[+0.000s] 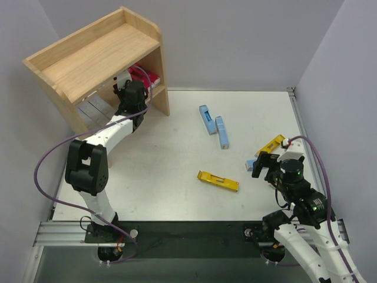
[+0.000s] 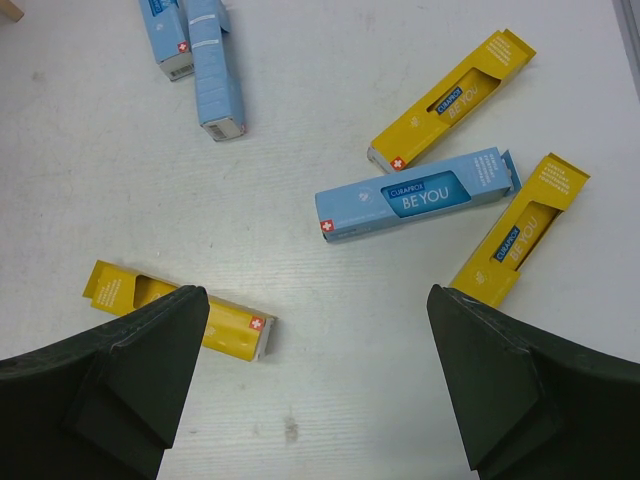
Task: Place and organize the toothpastes onto the shelf
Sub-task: Adjust the toothpaste on the shelf.
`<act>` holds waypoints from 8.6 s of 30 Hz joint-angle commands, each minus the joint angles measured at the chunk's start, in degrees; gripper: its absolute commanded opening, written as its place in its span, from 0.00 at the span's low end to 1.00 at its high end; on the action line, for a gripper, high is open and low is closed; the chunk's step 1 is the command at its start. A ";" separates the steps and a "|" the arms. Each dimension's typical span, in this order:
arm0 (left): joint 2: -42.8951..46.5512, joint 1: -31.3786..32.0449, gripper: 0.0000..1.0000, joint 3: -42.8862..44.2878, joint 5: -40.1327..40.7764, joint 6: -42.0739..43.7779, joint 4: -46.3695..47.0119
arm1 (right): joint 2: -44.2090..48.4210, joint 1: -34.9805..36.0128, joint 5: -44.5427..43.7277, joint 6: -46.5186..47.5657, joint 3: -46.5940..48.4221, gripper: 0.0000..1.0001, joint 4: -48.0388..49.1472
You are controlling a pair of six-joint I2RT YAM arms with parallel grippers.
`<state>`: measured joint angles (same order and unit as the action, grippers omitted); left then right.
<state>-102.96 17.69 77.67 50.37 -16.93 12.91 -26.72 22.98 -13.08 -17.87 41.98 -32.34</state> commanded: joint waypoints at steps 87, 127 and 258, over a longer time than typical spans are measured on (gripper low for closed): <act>29.31 12.63 0.63 -1.65 -34.37 12.97 -53.59 | -9.58 0.31 -0.54 -2.87 7.33 0.98 -6.25; 15.51 10.17 0.47 14.53 -5.29 40.56 -48.07 | -9.58 0.31 -1.51 -1.29 6.98 0.98 -6.25; 23.51 6.13 0.44 6.62 -26.91 25.10 -75.57 | -11.25 0.13 1.04 -2.26 5.57 0.97 -6.51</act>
<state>-79.77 24.71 84.90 22.31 7.75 -61.17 -37.41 22.96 -11.99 -19.66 47.35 -38.09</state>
